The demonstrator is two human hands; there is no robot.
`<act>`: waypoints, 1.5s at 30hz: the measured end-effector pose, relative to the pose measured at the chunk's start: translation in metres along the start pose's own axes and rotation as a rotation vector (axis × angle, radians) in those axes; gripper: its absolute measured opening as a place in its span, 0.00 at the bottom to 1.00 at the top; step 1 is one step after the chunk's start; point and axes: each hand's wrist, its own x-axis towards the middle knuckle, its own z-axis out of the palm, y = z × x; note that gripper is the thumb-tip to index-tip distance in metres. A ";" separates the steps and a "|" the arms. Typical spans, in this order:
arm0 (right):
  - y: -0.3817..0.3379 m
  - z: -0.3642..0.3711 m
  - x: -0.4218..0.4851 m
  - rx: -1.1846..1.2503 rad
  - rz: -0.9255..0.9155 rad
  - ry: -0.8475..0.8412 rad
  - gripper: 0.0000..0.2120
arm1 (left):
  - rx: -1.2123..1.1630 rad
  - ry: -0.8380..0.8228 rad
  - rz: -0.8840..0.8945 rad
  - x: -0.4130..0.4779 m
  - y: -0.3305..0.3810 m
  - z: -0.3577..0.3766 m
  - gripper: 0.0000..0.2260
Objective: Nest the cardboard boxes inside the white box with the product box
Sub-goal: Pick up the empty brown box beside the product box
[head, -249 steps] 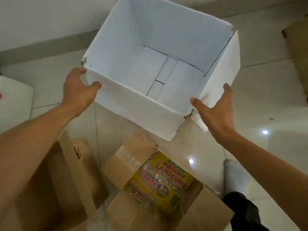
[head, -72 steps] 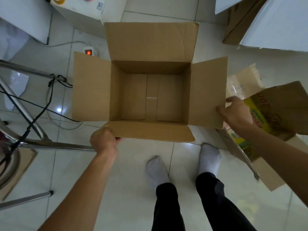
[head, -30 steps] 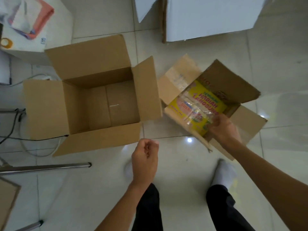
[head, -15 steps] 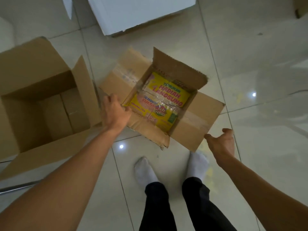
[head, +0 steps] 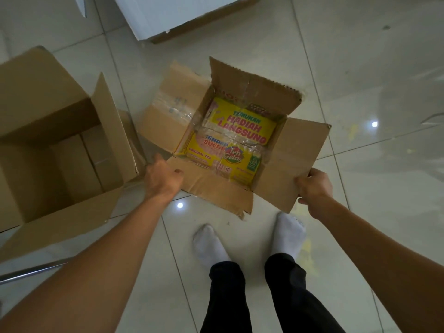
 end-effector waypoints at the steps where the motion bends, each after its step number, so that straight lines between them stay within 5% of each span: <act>1: -0.005 -0.003 0.001 0.015 -0.027 0.009 0.09 | -0.014 -0.010 -0.009 -0.005 0.001 0.003 0.18; 10: -0.057 -0.036 0.021 -0.214 -0.324 0.128 0.06 | -0.294 -0.109 -0.097 -0.065 0.019 0.047 0.07; 16: -0.086 -0.058 0.035 -0.367 -0.455 0.158 0.07 | -0.415 -0.113 -0.117 -0.088 0.037 0.067 0.11; 45: -0.092 -0.085 0.063 -0.556 -0.454 0.150 0.11 | -0.381 -0.093 -0.065 -0.082 0.035 0.075 0.13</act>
